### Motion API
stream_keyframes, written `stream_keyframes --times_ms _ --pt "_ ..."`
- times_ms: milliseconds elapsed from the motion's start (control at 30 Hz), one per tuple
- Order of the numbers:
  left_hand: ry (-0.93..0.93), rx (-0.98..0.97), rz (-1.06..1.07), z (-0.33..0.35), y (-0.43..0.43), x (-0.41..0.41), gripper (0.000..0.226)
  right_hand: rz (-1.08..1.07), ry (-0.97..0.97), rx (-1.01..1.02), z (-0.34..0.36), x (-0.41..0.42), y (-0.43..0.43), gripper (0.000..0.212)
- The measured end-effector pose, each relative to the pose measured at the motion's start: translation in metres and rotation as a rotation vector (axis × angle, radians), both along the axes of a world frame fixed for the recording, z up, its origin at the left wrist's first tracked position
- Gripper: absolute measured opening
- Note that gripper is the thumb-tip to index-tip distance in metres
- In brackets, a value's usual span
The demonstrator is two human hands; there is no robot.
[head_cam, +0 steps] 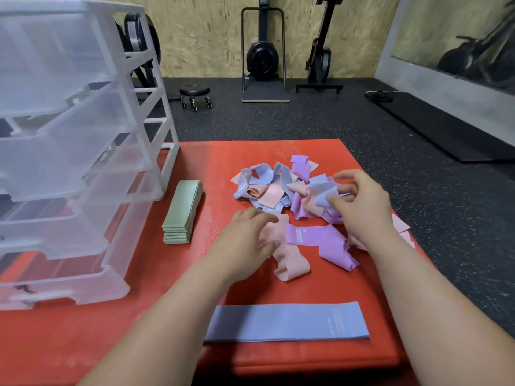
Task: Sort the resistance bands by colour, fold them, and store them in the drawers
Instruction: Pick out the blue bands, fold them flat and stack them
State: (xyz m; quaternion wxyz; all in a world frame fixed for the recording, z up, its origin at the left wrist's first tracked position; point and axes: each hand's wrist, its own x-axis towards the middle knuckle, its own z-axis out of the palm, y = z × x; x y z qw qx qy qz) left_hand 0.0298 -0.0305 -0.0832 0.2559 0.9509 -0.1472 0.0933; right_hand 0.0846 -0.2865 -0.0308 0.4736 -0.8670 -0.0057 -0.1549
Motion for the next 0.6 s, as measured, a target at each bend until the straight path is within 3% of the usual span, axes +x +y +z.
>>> stream_keyframes --times_ms 100,233,367,467,567,600 --pt "-0.025 -0.064 -0.003 0.009 -0.004 -0.008 0.044 0.046 -0.044 0.259 0.021 -0.013 0.007 0.028" --pt "-0.04 -0.288 -0.015 0.022 -0.016 -0.02 0.048 0.143 -0.043 0.314 0.041 -0.032 0.02 0.02" --pt "0.077 -0.566 -0.016 0.033 -0.028 -0.024 0.051 0.413 0.081 0.313 0.045 -0.046 0.038 0.037" --pt "0.103 -0.716 0.03 0.032 -0.031 -0.02 0.034 0.502 0.02 0.042 0.037 -0.046 0.043 0.046" --pt "0.136 -0.745 0.1 0.029 -0.028 -0.016 0.009 0.4 -0.169 -0.412 0.021 -0.037 0.041 0.035" --pt "0.157 -0.721 0.102 0.029 -0.024 -0.014 0.011 0.375 -0.194 -0.51 0.016 -0.033 0.04 0.031"
